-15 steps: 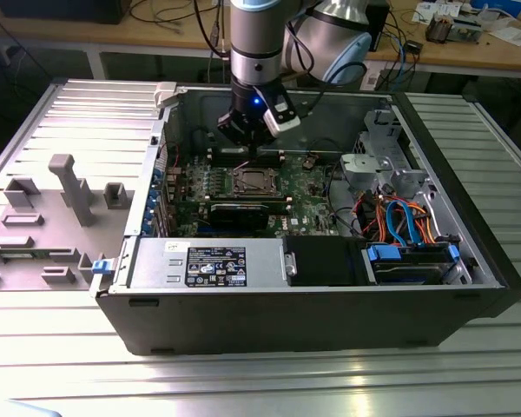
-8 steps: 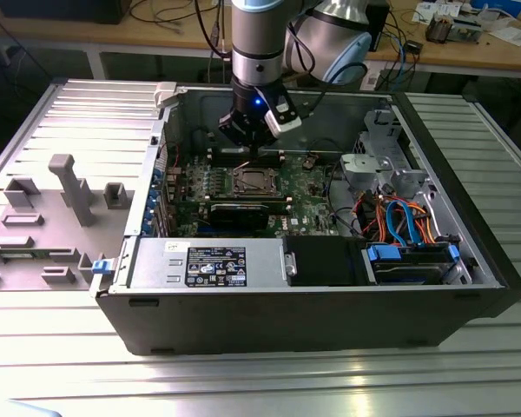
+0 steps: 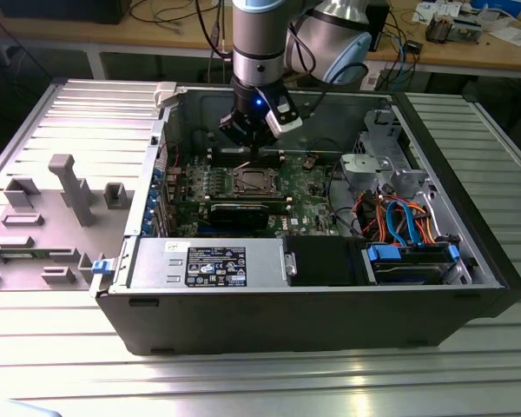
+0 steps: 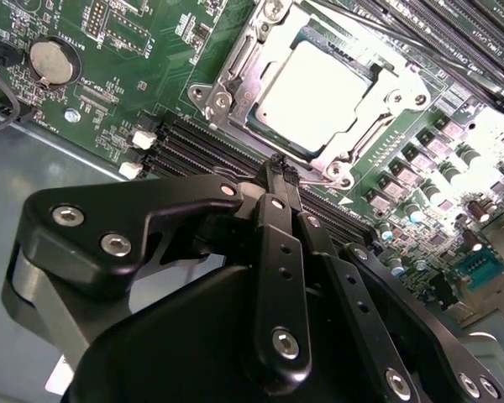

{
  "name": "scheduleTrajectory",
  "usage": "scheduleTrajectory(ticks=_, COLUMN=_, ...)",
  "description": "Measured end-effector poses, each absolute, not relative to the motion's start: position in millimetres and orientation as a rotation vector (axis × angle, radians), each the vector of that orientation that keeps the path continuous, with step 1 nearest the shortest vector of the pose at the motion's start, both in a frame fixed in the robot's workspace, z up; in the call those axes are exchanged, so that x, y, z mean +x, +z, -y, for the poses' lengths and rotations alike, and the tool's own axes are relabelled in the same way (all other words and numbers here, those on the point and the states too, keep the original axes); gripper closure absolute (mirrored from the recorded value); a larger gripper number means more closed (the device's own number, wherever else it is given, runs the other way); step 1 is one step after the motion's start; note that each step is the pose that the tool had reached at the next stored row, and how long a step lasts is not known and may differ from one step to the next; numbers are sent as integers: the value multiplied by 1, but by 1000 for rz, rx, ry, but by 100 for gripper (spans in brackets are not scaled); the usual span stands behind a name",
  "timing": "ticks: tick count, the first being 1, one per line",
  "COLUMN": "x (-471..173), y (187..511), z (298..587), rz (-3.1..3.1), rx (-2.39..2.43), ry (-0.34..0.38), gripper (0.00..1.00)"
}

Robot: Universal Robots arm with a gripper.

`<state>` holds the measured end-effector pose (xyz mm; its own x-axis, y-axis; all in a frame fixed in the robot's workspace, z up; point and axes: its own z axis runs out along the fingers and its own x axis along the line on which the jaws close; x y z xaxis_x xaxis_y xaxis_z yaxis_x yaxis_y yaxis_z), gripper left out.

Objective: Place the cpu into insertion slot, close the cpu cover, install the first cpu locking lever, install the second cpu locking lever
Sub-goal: 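Install the first cpu locking lever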

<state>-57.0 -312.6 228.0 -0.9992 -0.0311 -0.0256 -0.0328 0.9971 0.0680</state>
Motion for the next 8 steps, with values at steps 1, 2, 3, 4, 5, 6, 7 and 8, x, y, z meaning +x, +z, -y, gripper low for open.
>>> scheduleTrajectory(ticks=1, x=-57, y=228, z=313, rz=-3115, rx=-50, ry=107, gripper=89)
scheduleTrajectory(ticks=2, x=-56, y=227, z=313, rz=-3115, rx=-50, ry=107, gripper=89)
scheduleTrajectory(ticks=3, x=-56, y=227, z=313, rz=-3115, rx=-50, ry=107, gripper=89)
scheduleTrajectory(ticks=4, x=-55, y=226, z=313, rz=-3115, rx=-50, ry=107, gripper=89)
scheduleTrajectory(ticks=5, x=-54, y=225, z=313, rz=-3115, rx=-50, ry=107, gripper=89)
scheduleTrajectory(ticks=6, x=-53, y=224, z=313, rz=-3115, rx=-50, ry=107, gripper=89)
scheduleTrajectory(ticks=7, x=-53, y=224, z=313, rz=-3115, rx=-50, ry=107, gripper=89)
scheduleTrajectory(ticks=8, x=-52, y=223, z=313, rz=-3115, rx=-50, ry=107, gripper=89)
